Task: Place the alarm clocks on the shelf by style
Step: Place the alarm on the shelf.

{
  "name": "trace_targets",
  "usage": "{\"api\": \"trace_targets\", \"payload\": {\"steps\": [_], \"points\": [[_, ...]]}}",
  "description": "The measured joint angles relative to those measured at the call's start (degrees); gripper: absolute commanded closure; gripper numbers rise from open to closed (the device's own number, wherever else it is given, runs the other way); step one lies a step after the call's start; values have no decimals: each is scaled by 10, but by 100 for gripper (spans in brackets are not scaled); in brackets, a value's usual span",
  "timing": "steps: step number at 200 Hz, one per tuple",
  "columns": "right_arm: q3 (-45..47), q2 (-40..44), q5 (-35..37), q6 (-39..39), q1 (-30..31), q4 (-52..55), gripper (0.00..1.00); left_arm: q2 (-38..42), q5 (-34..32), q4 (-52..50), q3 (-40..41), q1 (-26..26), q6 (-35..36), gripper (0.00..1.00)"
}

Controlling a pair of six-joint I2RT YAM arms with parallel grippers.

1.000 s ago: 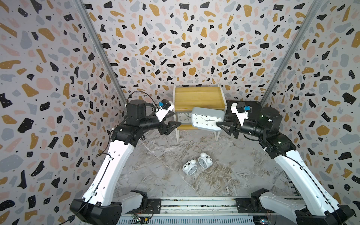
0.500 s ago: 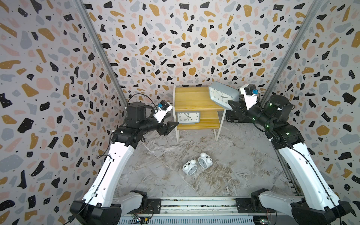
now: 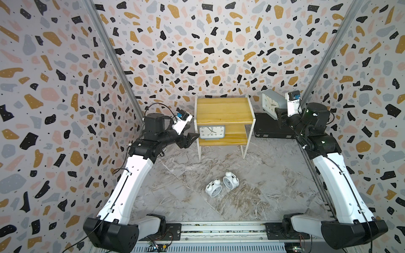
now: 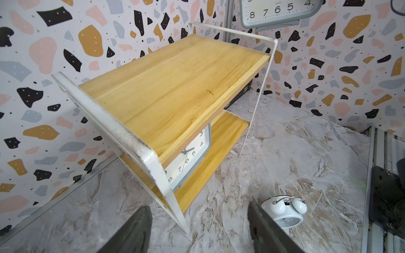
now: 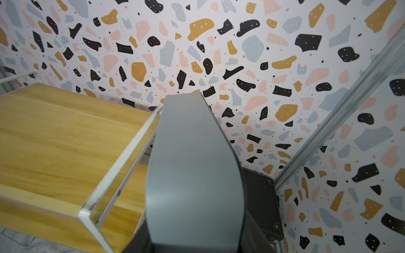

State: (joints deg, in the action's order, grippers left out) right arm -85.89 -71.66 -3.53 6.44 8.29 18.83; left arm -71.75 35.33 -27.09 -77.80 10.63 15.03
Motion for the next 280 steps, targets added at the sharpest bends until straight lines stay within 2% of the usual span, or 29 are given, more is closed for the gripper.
{"api": "trace_targets", "payload": {"steps": [46, 142, 197, 237, 280], "points": [[46, -17, -69, -18, -38, -9, 74, -29, -35, 49, 13, -13, -44, 27], [95, -54, -250, -23, -80, -59, 74, -71, -13, 96, 27, -16, -74, 35], [99, -85, -297, -19, -90, -80, 74, -90, 5, 96, 28, -16, -77, 47], [115, -98, -347, -3, -87, -84, 74, -94, 8, 96, 28, -16, -78, 51], [119, -103, -370, 9, -86, -87, 75, -103, 3, 95, 28, -16, -78, 54]]}}
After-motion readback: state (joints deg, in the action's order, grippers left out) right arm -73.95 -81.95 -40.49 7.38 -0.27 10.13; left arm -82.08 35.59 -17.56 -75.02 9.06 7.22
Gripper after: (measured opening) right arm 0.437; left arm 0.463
